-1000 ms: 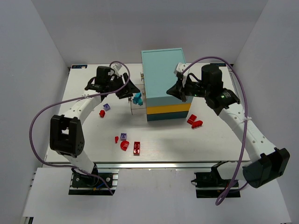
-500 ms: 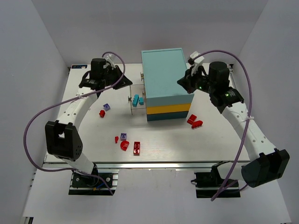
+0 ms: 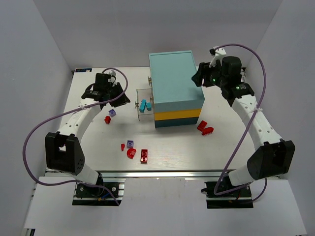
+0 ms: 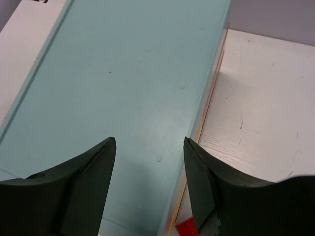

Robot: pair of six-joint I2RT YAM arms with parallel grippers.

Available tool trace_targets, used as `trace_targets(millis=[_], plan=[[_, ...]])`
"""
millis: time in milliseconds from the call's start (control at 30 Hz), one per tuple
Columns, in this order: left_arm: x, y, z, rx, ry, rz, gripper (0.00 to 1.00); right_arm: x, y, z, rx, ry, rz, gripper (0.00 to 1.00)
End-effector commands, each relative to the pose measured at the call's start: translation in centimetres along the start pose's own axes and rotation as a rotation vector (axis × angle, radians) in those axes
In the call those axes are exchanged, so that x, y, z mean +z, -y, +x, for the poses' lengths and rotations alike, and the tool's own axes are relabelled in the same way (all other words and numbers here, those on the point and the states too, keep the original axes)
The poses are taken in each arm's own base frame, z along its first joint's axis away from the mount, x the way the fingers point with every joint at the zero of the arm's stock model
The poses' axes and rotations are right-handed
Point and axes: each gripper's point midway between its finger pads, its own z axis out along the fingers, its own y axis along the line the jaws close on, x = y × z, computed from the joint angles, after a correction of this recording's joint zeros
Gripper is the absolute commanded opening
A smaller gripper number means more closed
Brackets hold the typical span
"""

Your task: Sort the legos into containers by color

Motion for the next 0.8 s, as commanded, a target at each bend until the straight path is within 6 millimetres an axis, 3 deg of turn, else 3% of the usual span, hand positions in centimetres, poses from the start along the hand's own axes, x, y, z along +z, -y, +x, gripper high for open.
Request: trace_targets(millis=[0, 267, 367, 767], plan=[[-0.2, -1.2, 0.1, 0.018, 0.010, -0.052, 0.38, 0.6, 2.0, -1.6, 0.079, 0.030, 0.040, 0.63], [1.5, -1.6, 2.1, 0.019, -0.057, -0.016, 0.37, 2.9, 3.5, 1.5, 0.175, -0.059, -0.033, 0.61], [2.1, -1.0, 2.5, 0.017, -0.081, 0.024, 0.37, 3.3, 3.5, 1.8, 0.180, -0.066, -0.052, 0.59], [4.7, 2.6, 4.1, -0.013, -0.178, 0.246, 0.37, 3.9, 2.2, 3.7, 0.234, -0.109, -0.157, 0.36]])
